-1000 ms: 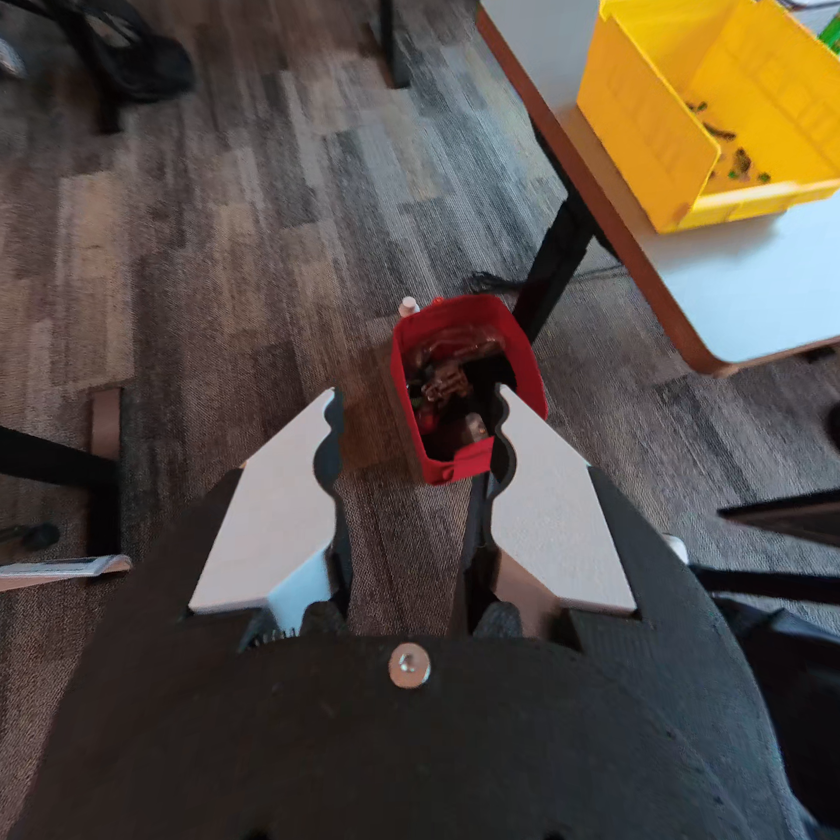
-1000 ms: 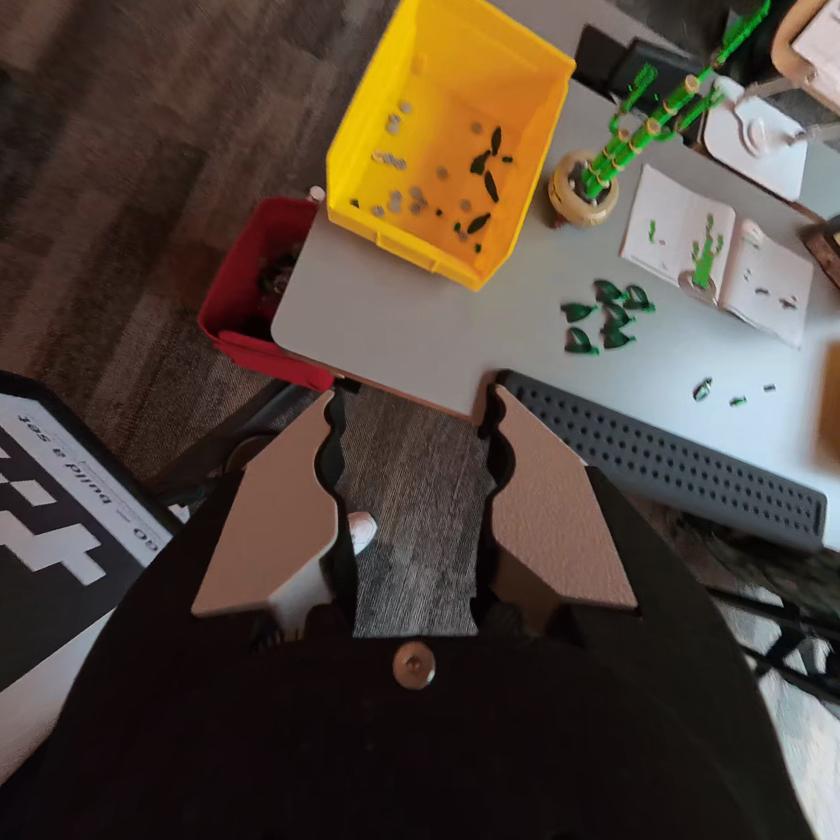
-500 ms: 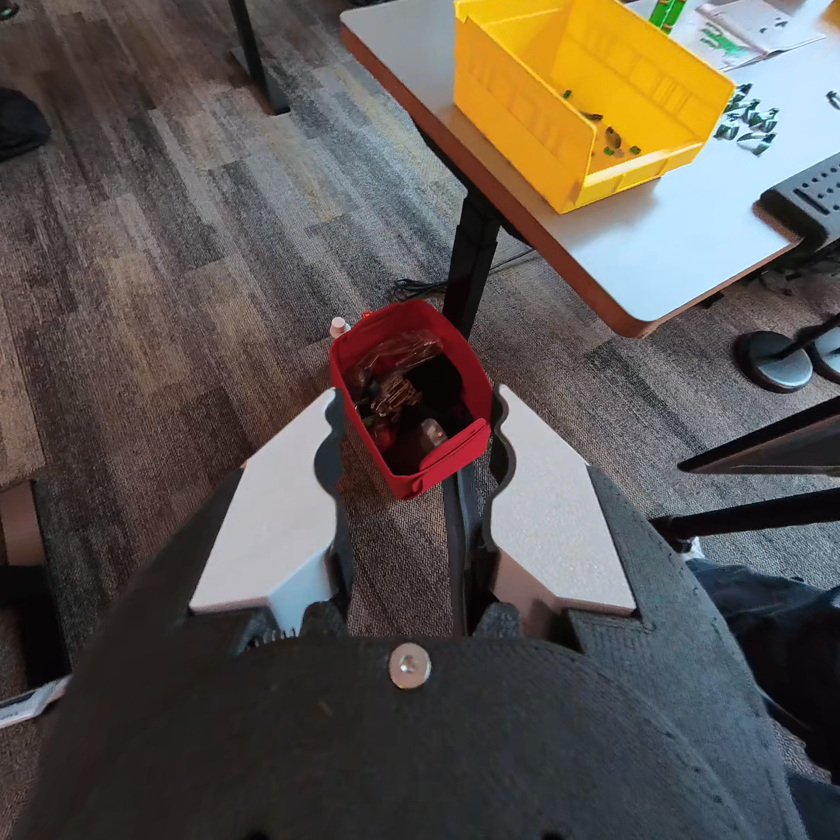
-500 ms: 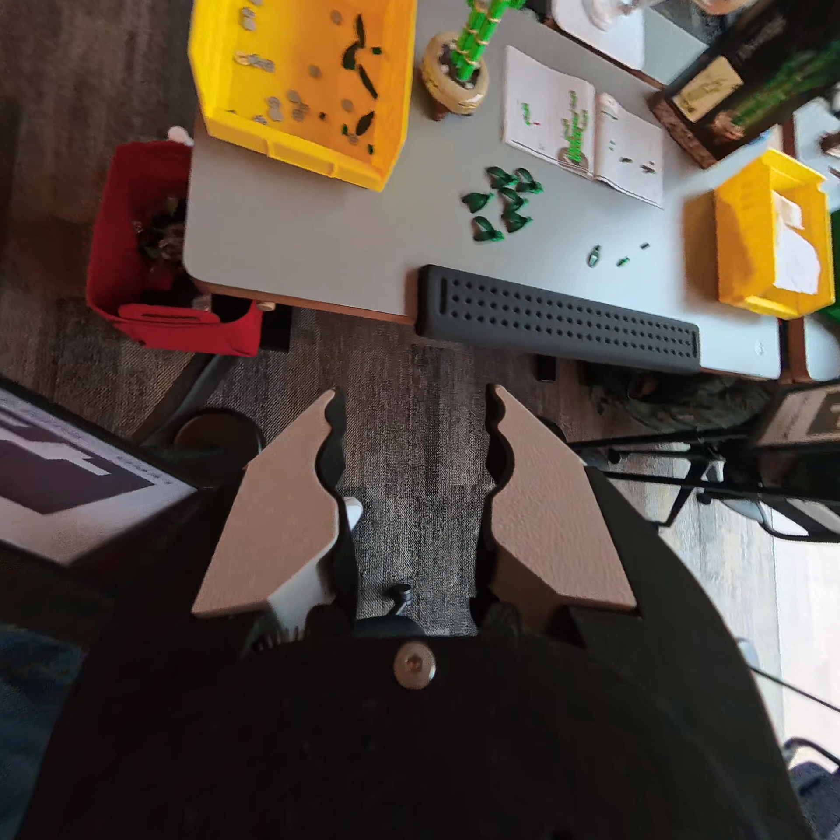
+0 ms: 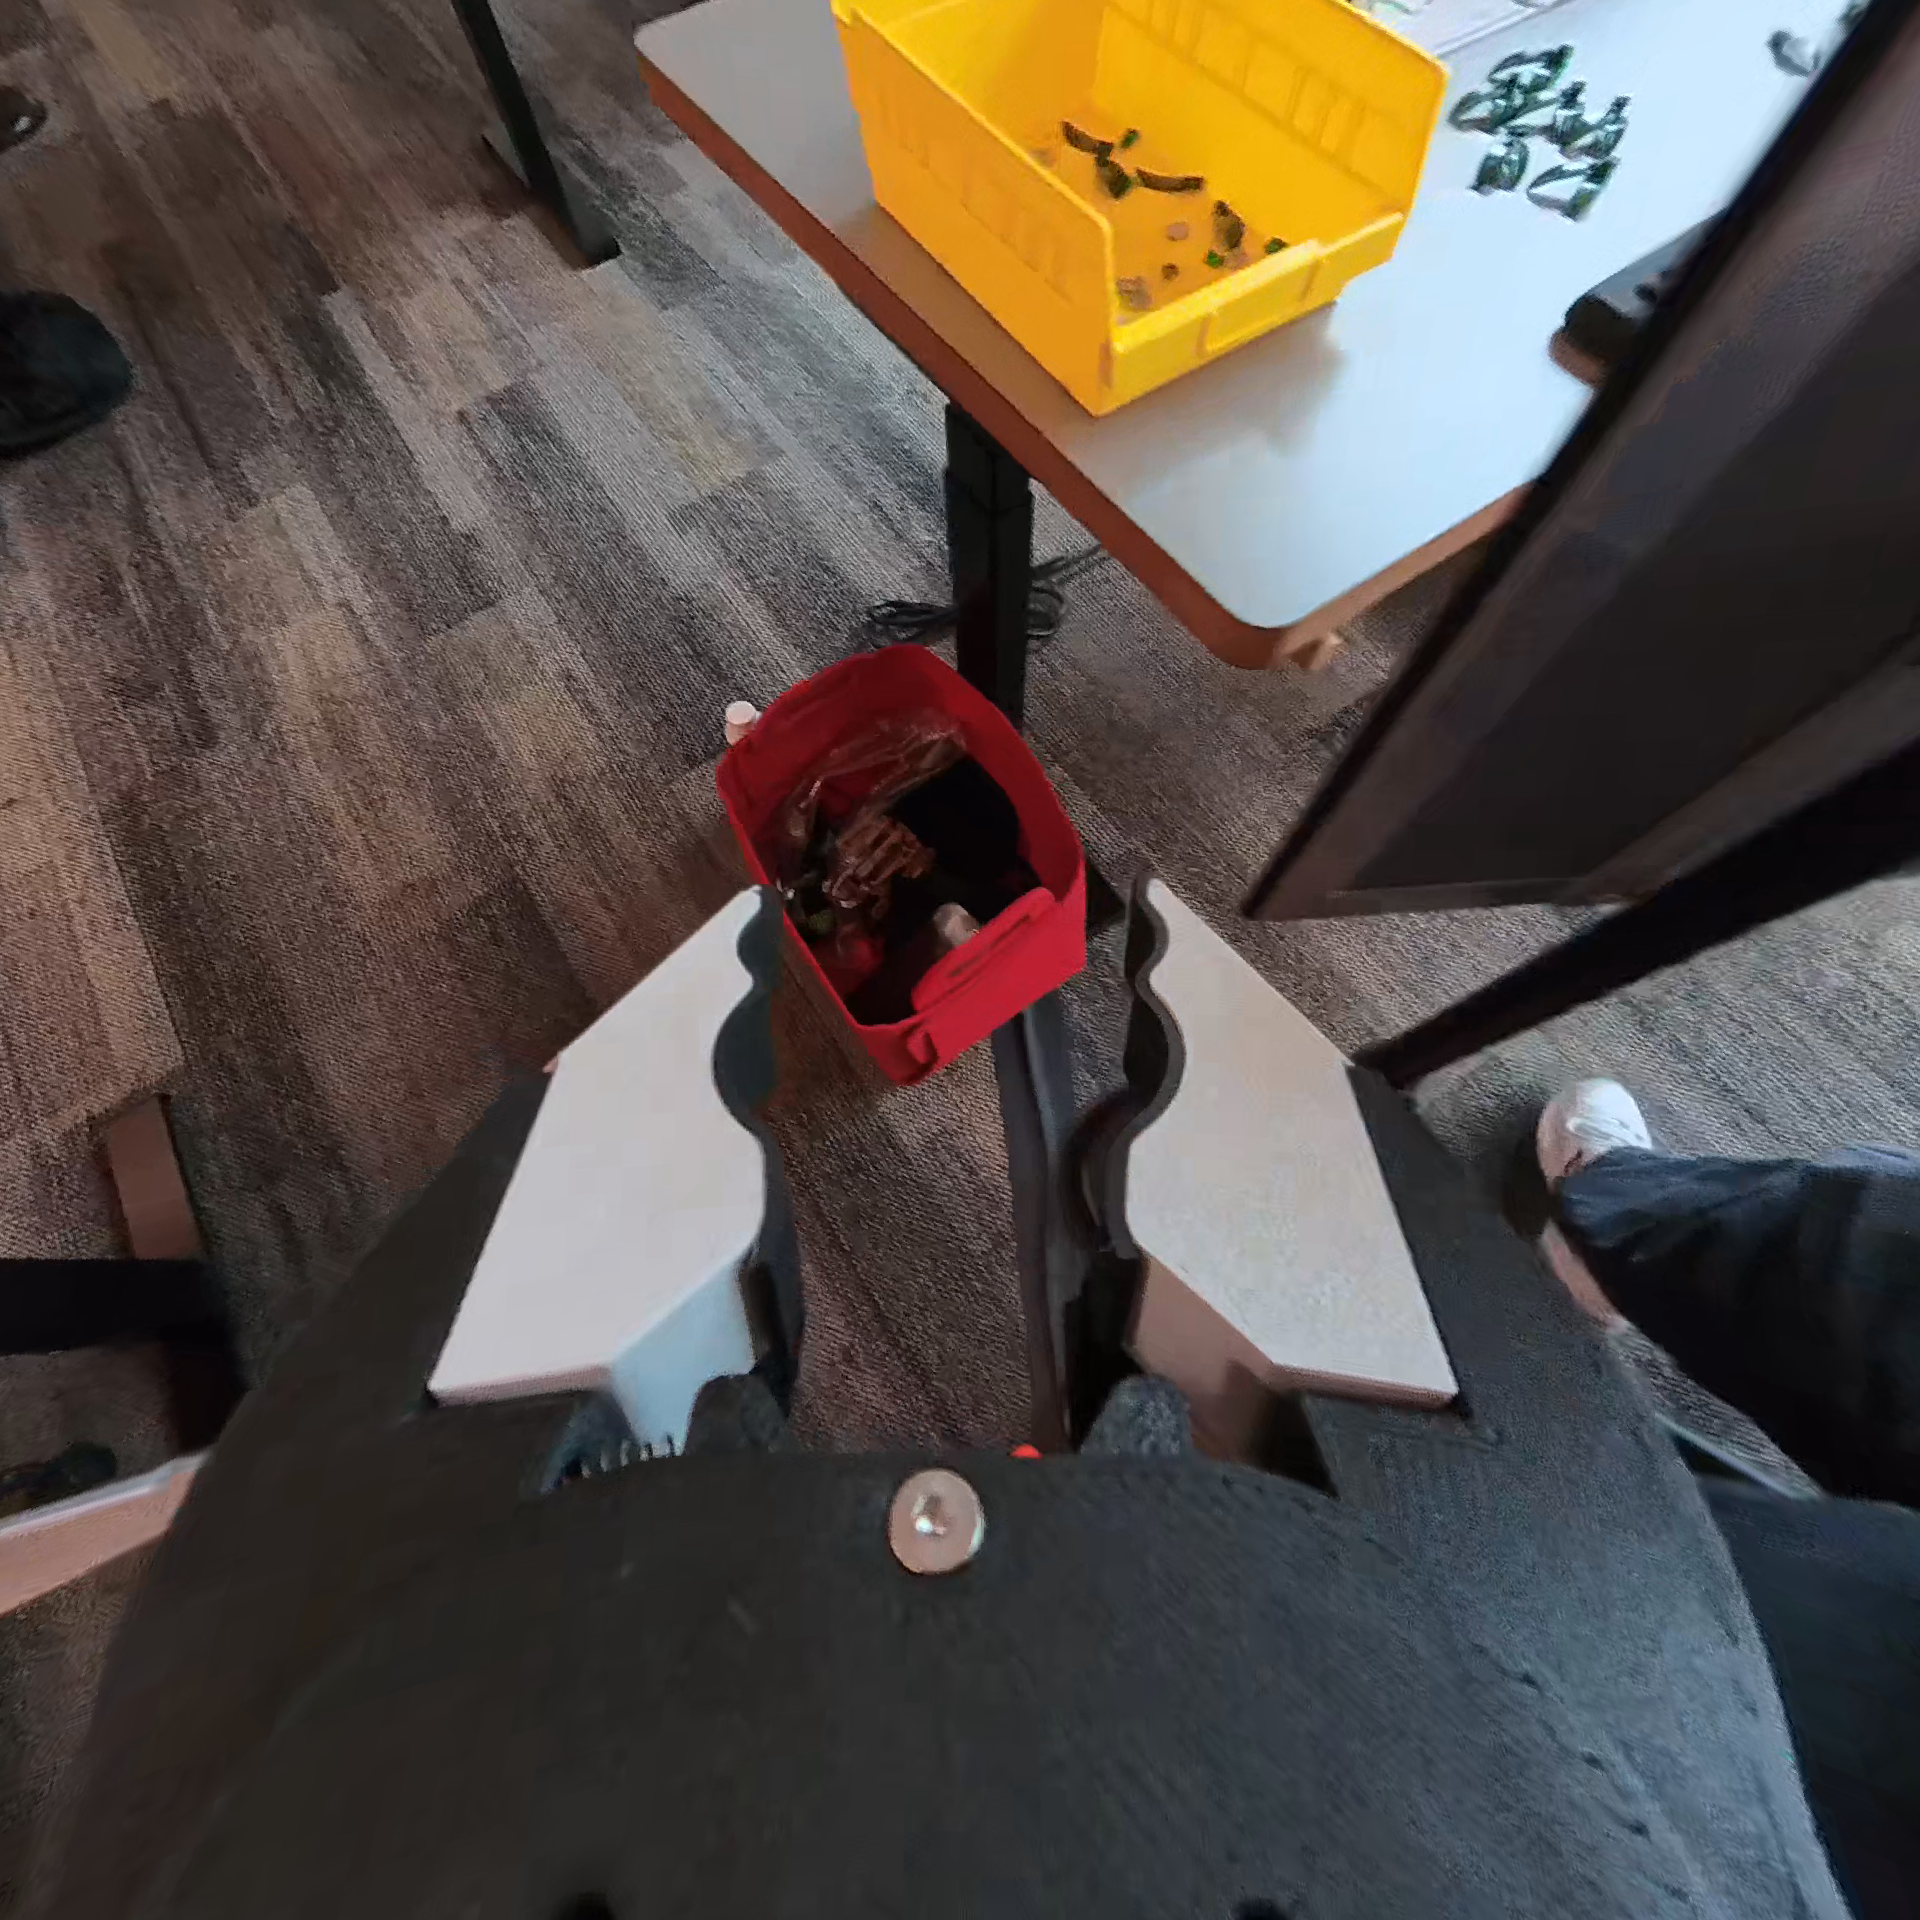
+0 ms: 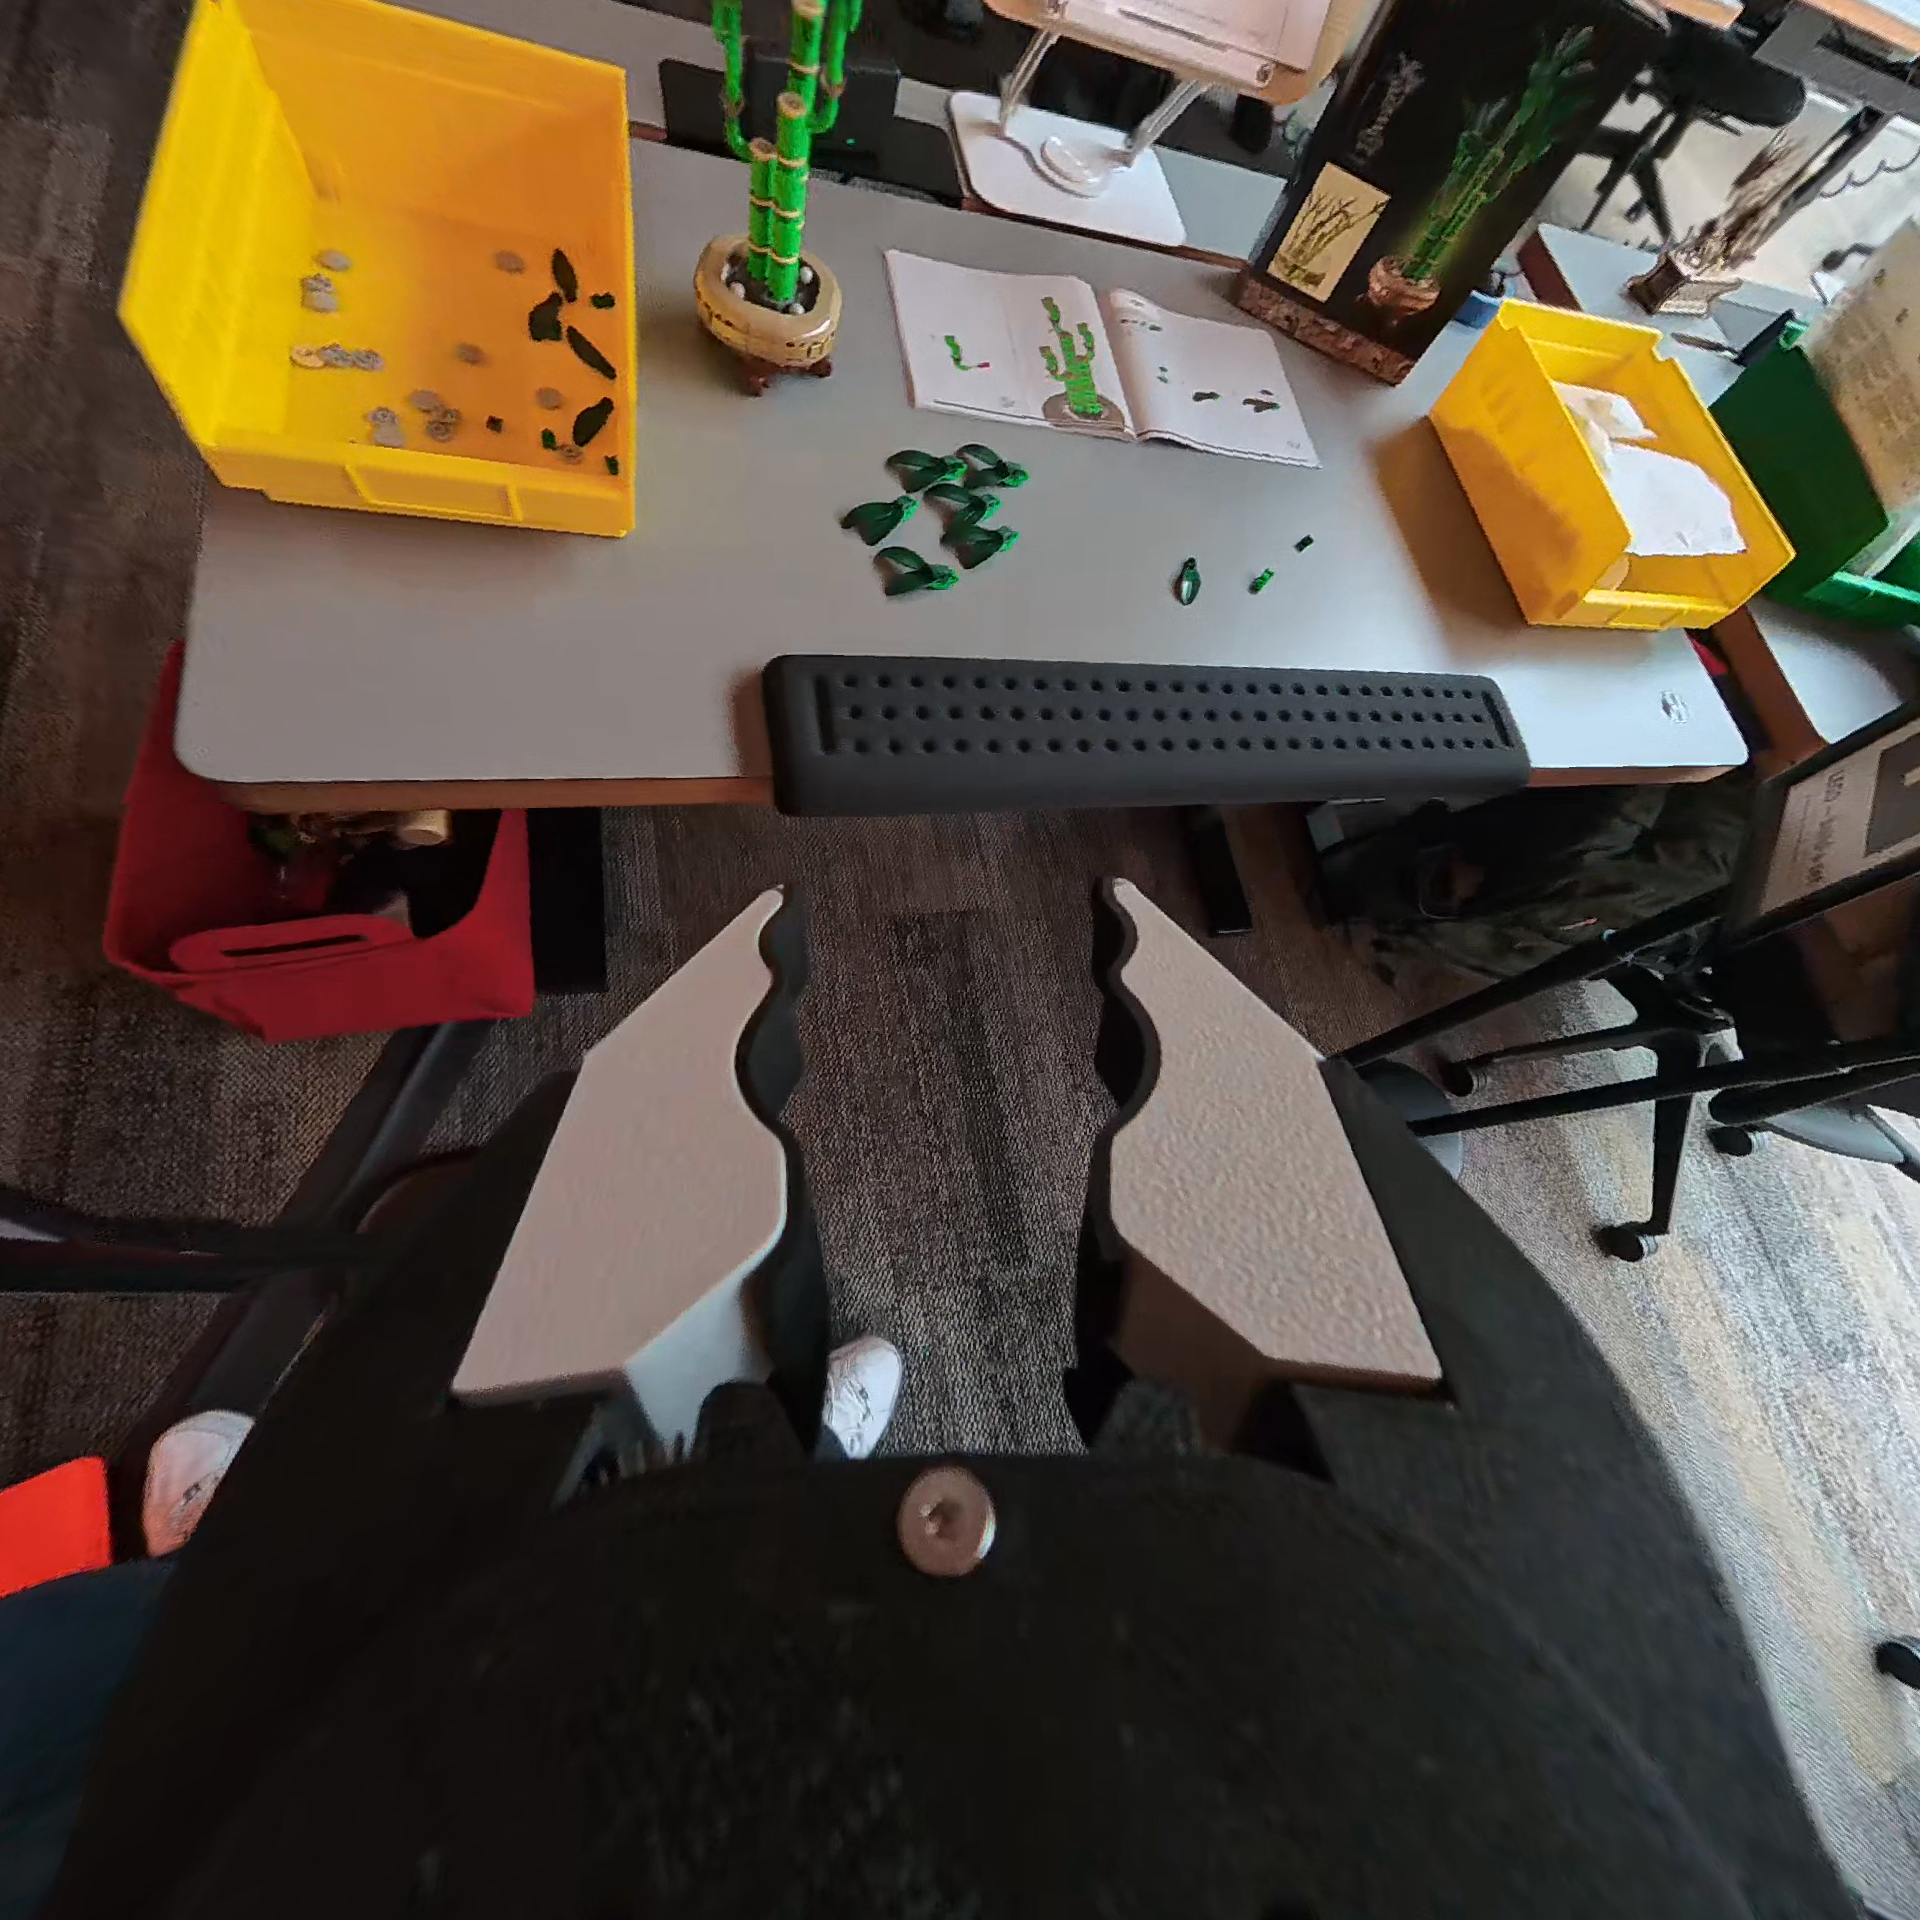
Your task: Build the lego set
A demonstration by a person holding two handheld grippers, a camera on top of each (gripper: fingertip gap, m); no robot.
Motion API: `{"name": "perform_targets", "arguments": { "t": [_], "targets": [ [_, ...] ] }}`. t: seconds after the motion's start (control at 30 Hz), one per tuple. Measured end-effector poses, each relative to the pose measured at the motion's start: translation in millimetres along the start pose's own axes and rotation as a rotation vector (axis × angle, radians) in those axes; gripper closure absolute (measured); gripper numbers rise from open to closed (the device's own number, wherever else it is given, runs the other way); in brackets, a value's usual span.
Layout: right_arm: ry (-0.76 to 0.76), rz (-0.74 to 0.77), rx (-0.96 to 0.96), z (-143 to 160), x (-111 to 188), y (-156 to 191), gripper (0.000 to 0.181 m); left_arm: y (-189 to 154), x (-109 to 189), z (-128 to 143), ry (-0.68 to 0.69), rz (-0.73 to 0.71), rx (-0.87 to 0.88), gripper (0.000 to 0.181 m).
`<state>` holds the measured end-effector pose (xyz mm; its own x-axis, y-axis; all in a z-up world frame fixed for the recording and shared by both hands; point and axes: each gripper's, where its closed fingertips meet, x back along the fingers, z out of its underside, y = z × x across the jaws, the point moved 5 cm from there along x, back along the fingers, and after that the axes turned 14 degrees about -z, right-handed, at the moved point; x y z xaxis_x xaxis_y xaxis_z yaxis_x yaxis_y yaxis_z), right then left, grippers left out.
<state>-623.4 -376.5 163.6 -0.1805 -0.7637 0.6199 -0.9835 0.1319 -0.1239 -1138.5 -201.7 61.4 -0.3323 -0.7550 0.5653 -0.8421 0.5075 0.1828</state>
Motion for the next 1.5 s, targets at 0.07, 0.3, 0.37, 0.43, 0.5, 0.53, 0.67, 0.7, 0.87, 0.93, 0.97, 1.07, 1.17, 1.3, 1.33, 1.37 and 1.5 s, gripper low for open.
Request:
{"name": "perform_targets", "arguments": {
  "t": [0.07, 0.3, 0.37, 0.43, 0.5, 0.53, 0.67, 0.7, 0.87, 0.93, 0.97, 1.07, 1.17, 1.3, 1.33, 1.37, 1.5],
  "targets": [
    [-0.028, -0.001, -0.017, 10.8, -1.9, -31.5, 0.127, -30.7, 14.4, 2.2, 0.013, 0.003, 0.003, 0.116],
    [-0.089, -0.079, 0.030, 46.4, -42.6, -175.8, 0.127, -155.9, 57.7, 23.7, 0.071, -0.119, 0.030, 0.116],
    [-0.075, -0.096, 0.116, 59.8, -57.8, -215.5, 0.127, -195.0, 62.4, 36.3, 0.117, -0.181, 0.031, 0.115],
    [-0.056, -0.118, 0.149, 76.7, -67.9, -246.0, 0.127, -236.5, 61.9, 46.2, 0.165, -0.202, 0.040, 0.117],
    [-0.035, -0.156, 0.111, 92.9, -69.9, -264.3, 0.127, -279.6, 58.7, 47.4, 0.211, -0.153, 0.025, 0.116],
    [-0.044, -0.166, 0.099, 99.3, -67.4, -270.7, 0.127, -298.1, 57.1, 43.7, 0.214, -0.130, 0.003, 0.115],
    [-0.037, -0.153, 0.068, 135.8, -58.8, -292.5, 0.127, -356.9, 45.8, 25.3, 0.188, -0.016, -0.043, 0.118],
    [-0.040, -0.145, 0.054, 147.3, -57.4, -297.1, 0.127, -369.9, 42.0, 23.6, 0.180, 0.022, -0.045, 0.118],
    [-0.045, -0.074, -0.088, 211.3, -41.1, -313.2, 0.127, -417.9, 23.8, 26.2, 0.148, 0.177, -0.114, 0.118],
    [-0.047, -0.046, -0.125, 235.6, -25.8, -315.6, 0.127, -431.7, 18.1, 25.5, 0.141, 0.230, -0.136, 0.118],
    [-0.040, -0.029, -0.134, 248.3, -17.3, -318.0, 0.127, -439.0, 15.4, 23.8, 0.138, 0.259, -0.149, 0.118],
    [-0.053, 0.058, -0.154, 286.4, 9.5, -334.7, 0.127, -463.7, 7.5, 14.6, 0.104, 0.359, -0.218, 0.120],
    [-0.115, 0.174, -0.177, 330.4, 30.0, -359.7, 0.127, -492.2, -4.5, 11.3, 0.061, 0.451, -0.342, 0.120],
    [-0.154, 0.330, -0.134, 393.9, 42.9, -386.7, 0.126, -531.9, -22.6, 18.4, 0.027, 0.541, -0.436, 0.121],
    [-0.147, 0.353, -0.115, 408.6, 43.3, -389.9, 0.126, -542.8, -26.9, 22.1, 0.028, 0.561, -0.442, 0.121],
    [-0.137, 0.376, -0.093, 423.6, 42.7, -392.8, 0.126, -554.3, -30.9, 25.8, 0.027, 0.581, -0.443, 0.121],
    [-0.120, 0.435, -0.077, 497.4, 21.4, -402.0, 0.126, -604.0, -42.4, 35.1, -0.017, 0.627, -0.465, 0.121]
  ]
}}
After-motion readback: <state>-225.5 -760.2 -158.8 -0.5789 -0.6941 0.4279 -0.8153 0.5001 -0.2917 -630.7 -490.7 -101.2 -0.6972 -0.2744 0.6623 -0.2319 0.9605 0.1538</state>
